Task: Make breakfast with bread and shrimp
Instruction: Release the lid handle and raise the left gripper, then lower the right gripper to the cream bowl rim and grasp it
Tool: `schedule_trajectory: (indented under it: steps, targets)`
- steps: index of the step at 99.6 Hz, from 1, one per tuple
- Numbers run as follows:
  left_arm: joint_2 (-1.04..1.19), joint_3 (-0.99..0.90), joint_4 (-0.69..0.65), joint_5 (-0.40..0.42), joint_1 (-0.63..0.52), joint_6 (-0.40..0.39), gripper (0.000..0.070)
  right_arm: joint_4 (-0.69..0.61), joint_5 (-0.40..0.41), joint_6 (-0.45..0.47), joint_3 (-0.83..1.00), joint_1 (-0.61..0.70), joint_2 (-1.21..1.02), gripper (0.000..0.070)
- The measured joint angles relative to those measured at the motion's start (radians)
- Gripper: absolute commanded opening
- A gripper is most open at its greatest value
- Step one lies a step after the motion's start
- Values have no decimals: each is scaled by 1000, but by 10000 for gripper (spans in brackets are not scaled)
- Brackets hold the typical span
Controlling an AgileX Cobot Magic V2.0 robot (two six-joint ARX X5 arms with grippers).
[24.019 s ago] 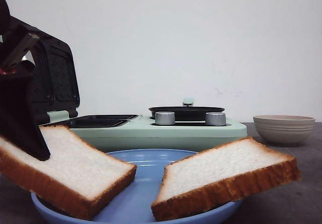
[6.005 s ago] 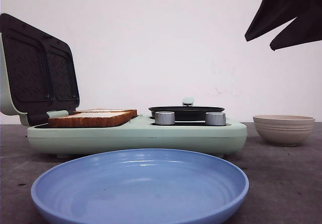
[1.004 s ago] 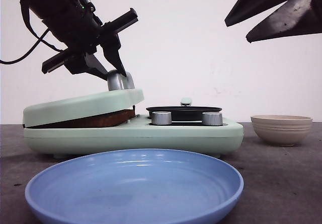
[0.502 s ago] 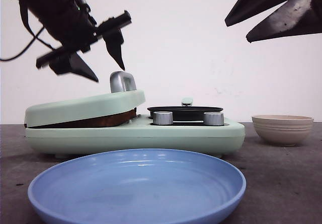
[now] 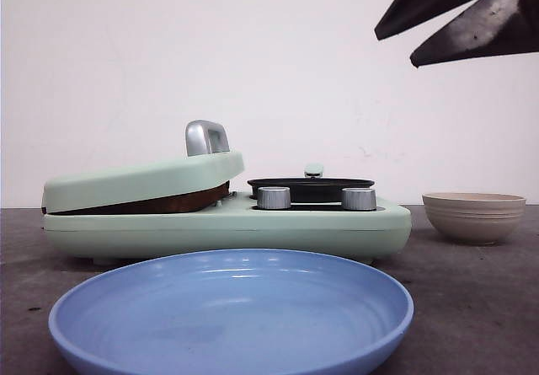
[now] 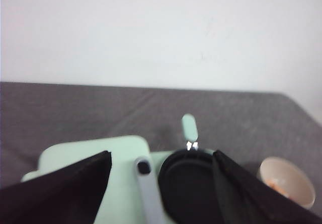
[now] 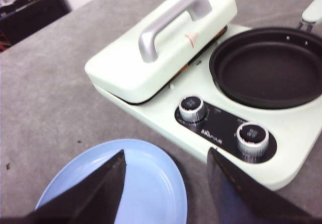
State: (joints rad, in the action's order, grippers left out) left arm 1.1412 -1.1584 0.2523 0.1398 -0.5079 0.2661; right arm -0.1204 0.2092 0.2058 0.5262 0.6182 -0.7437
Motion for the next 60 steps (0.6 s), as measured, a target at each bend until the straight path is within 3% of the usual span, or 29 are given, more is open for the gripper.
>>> schedule_trajectory:
  steps: [41,60]
  targets:
    - [-168,0,284,76,2,-100,348,6,-30,35,0,-8,0,302]
    - [-251,87,247,90,2,-115,299,-3,-56,62,14,-57,-1,302]
